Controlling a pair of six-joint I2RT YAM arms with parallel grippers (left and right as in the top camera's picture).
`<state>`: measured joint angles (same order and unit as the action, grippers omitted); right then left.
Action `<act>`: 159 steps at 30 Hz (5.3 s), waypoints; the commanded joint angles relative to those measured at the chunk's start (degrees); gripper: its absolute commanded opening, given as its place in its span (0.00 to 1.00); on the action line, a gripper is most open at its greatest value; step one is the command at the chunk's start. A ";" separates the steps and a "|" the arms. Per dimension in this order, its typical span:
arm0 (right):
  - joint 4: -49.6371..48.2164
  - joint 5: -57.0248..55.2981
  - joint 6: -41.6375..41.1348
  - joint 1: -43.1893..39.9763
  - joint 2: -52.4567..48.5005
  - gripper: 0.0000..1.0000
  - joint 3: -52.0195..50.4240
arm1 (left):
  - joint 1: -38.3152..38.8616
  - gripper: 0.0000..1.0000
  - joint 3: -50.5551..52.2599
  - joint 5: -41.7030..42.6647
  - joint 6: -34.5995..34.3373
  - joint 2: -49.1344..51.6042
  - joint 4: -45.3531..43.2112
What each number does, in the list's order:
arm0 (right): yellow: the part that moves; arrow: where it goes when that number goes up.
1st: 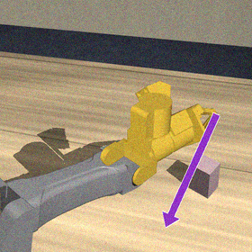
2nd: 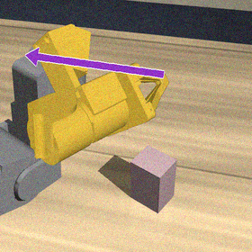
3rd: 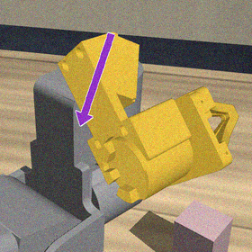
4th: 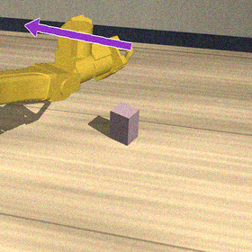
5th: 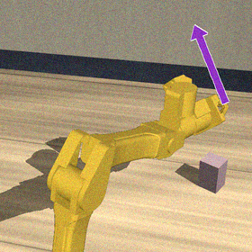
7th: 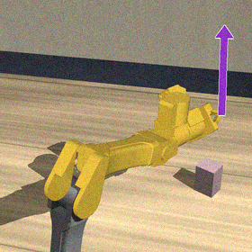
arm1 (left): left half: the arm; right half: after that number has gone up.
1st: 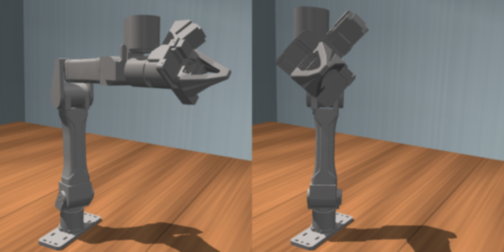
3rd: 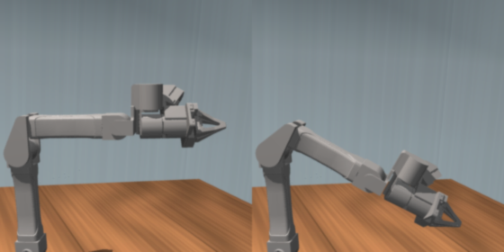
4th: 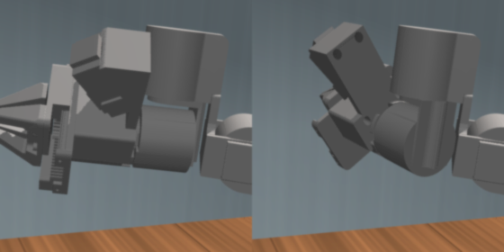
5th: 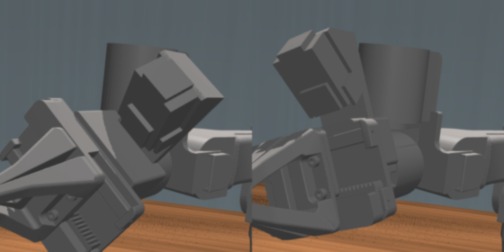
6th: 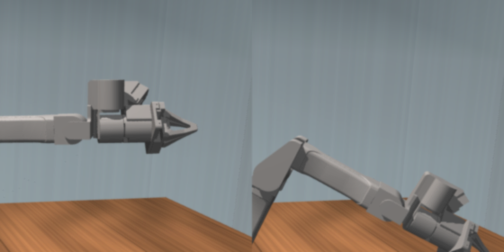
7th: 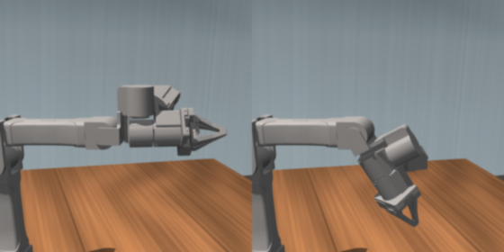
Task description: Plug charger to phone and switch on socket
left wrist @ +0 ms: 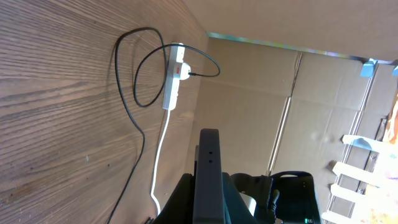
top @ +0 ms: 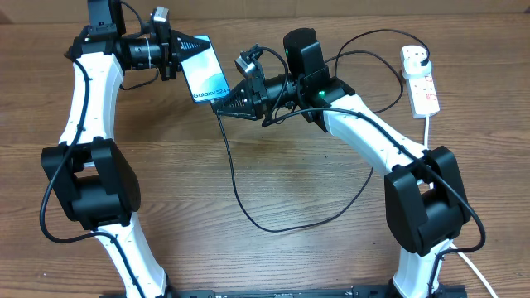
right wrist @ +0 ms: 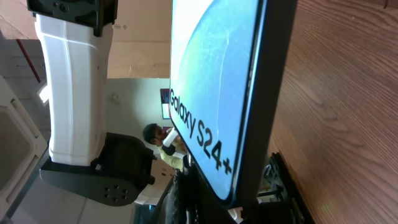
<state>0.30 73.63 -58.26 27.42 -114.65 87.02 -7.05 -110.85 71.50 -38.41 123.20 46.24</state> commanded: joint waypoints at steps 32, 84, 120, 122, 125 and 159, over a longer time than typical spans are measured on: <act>-0.26 -0.57 -0.04 -0.17 -0.35 0.04 1.07 | -1.03 0.04 -0.85 4.22 1.14 0.13 -1.40; -0.24 -0.48 -0.07 -0.11 -0.35 0.04 1.07 | 1.07 0.05 -0.85 1.38 1.31 0.13 -0.39; -0.15 -0.66 1.27 -0.17 -0.35 0.04 1.07 | -0.04 0.04 -0.85 5.05 1.18 0.13 0.26; -0.13 -0.68 1.29 -0.17 -0.35 0.04 1.07 | -0.04 0.04 -0.85 5.03 1.18 0.13 0.26; 0.13 -0.76 1.46 -0.17 -0.35 0.04 1.07 | -0.04 0.04 -0.85 4.92 1.20 0.13 0.24; 0.46 -7.50 1.22 -0.55 -0.35 0.04 1.07 | 0.44 0.05 -0.85 4.81 3.76 0.13 3.50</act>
<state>1.13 72.73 -57.17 27.49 -114.72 87.02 -7.57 -110.85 72.14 -36.21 123.24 48.64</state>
